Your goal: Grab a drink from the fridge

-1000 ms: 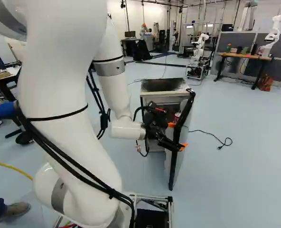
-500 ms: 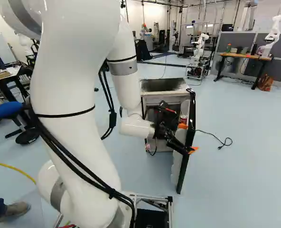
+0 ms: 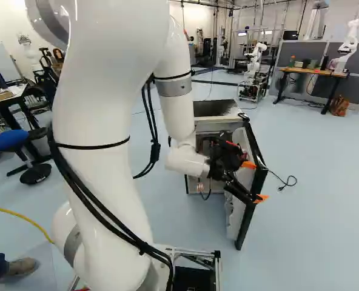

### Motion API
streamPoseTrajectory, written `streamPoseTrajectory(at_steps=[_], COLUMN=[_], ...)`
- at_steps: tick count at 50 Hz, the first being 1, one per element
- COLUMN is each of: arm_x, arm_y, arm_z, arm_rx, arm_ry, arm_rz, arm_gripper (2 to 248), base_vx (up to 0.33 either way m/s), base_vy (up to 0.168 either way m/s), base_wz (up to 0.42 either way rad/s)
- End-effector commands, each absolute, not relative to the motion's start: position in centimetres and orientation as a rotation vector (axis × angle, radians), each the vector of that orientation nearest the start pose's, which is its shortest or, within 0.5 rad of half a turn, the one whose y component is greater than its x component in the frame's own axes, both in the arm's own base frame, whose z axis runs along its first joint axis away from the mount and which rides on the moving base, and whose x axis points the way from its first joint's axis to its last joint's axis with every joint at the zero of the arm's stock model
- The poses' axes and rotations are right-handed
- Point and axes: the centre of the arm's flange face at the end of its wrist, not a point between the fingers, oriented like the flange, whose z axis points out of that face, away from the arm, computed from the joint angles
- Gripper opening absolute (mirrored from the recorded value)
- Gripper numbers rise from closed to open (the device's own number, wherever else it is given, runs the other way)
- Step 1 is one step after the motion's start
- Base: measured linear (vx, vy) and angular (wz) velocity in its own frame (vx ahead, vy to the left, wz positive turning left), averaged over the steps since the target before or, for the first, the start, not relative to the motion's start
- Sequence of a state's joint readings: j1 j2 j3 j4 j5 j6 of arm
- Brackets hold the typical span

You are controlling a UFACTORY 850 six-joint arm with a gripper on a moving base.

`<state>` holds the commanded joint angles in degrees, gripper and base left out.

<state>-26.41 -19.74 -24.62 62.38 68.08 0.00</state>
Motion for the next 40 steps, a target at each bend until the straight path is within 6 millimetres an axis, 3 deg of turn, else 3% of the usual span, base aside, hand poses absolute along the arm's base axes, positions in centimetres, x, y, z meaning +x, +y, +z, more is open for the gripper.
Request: streamPoseTrajectory(at_steps=[40], arm_x=[30.4], arm_y=[-30.9], arm_z=[28.5], arm_rx=[1.268], arm_ry=[-1.596], arm_rz=[1.069], arm_gripper=[247], base_vx=[0.0], base_vy=[0.0], base_wz=[0.0])
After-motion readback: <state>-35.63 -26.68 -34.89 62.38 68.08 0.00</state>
